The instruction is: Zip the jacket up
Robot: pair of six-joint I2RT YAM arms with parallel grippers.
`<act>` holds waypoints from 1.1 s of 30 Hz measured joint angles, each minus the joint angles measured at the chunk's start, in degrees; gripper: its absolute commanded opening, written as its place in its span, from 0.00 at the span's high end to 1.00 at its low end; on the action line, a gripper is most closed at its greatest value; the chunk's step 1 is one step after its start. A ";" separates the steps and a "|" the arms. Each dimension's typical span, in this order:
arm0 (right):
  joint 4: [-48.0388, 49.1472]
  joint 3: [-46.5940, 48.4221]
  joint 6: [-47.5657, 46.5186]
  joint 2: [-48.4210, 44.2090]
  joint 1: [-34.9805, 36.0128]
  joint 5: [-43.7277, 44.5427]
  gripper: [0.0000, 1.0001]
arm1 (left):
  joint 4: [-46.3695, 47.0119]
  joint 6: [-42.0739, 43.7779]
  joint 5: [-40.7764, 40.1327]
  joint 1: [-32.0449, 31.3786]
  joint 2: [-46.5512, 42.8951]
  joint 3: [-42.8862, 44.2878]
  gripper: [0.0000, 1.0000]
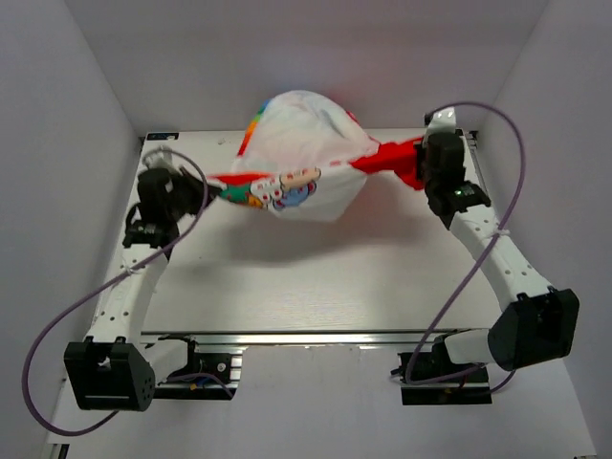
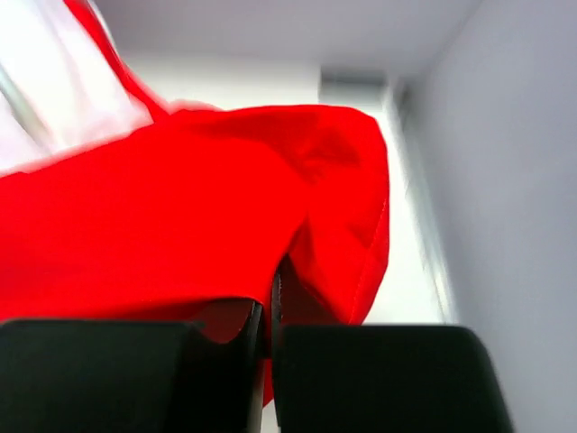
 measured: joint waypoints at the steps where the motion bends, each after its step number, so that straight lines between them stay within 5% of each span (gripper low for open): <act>1: -1.05 -4.09 1.40 0.37 -0.42 -0.11 1.00 | -0.46 -0.98 0.52 -0.52 -2.34 -6.97 1.00; 2: -2.29 -7.32 2.69 0.83 -0.85 -0.26 0.87 | -1.55 -1.68 0.63 -1.60 -3.41 -12.13 1.00; 3: -4.24 -10.38 4.52 1.36 -1.53 0.02 0.60 | -4.00 -2.08 0.59 -3.02 -3.80 -15.98 1.00; 4: -6.49 -12.44 6.47 1.75 -2.43 0.48 0.48 | -6.38 -2.43 0.37 -4.81 -3.91 -18.53 1.00; 5: -9.27 -13.66 8.26 2.12 -3.80 1.38 0.41 | -9.03 -2.58 -0.26 -7.28 -4.13 -20.35 0.84; 6: -11.76 -14.08 9.99 2.27 -5.57 2.27 0.16 | -11.17 -2.43 -0.70 -9.66 -4.76 -21.59 0.67; 7: -13.77 -14.05 11.63 2.25 -7.76 2.91 0.11 | -13.05 -2.29 -0.98 -12.13 -6.05 -22.58 0.27; 8: -14.93 -13.90 13.07 1.99 -9.68 3.56 0.11 | -14.56 -2.25 -0.63 -14.36 -7.67 -23.26 0.02; 14: -20.70 -9.44 16.79 -0.66 -15.39 -0.52 0.11 | -25.81 -0.70 0.79 -18.88 -15.63 -21.64 0.02; 21: -19.65 -12.13 20.09 -9.31 -7.78 -14.45 0.11 | -25.29 3.19 0.20 -18.88 -11.56 -11.72 0.02; 27: -15.47 -22.12 24.55 -5.53 11.19 -22.99 0.11 | -11.93 6.64 -0.63 -18.88 12.24 -0.44 0.02; 33: -14.56 -25.33 27.87 8.46 14.78 -24.59 0.11 | -11.50 13.29 -2.60 -18.88 45.86 26.62 0.02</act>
